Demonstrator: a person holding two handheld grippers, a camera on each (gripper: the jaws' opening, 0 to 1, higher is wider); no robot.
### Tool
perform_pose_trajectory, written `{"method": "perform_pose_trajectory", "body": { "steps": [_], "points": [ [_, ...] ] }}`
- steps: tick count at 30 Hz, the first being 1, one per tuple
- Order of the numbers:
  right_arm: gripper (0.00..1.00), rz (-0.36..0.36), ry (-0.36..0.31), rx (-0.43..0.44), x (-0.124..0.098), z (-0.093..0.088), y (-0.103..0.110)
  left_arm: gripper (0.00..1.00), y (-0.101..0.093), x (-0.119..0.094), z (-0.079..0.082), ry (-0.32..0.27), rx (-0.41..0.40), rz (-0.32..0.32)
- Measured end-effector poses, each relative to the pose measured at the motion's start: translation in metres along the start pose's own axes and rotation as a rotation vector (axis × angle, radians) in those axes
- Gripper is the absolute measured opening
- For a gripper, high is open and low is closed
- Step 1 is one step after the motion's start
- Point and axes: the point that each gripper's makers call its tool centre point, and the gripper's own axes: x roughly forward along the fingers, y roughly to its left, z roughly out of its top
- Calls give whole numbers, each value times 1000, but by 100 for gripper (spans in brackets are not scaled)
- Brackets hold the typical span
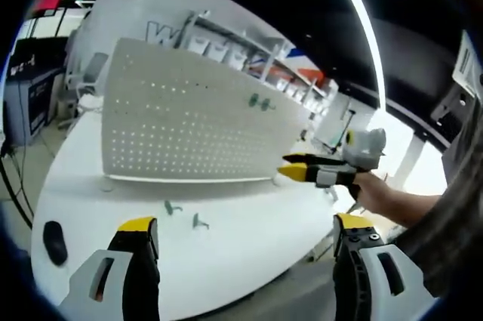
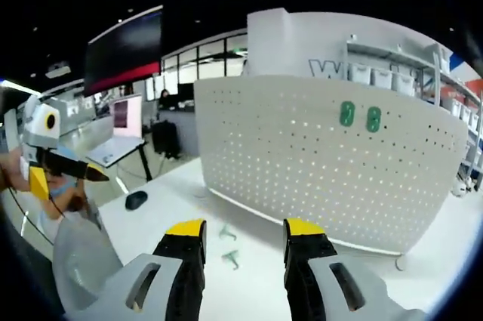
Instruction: Insert the hook assembly into the mounting plate slot until the hook locks in place.
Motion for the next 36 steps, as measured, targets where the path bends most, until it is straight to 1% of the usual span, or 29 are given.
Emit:
{"method": "perform_pose_trajectory", "body": {
  "steps": [3,6,8,11,13,19,26,36],
  "points": [
    [40,26,15,-4,0,-6,11,98,1,0,-2,1,-1,3],
    [40,63,47,-6,0,-16,23,98,2,-1,-4,5,0,9],
    [40,79,57,-6,-2,-21,30,98,2,-2,-5,7,0,12],
    [41,106,87,7,-4,-34,40,98,4,-3,-8,16,-3,17],
    [41,129,120,12,-7,-45,48,98,5,-3,-9,20,0,20],
    [41,164,174,33,-15,-71,64,98,6,-2,-11,27,0,24],
    [41,193,223,42,-23,-91,74,98,6,1,-13,36,0,22],
    [41,198,263,55,-29,-107,75,97,8,3,-18,55,1,28]
  ]
}}
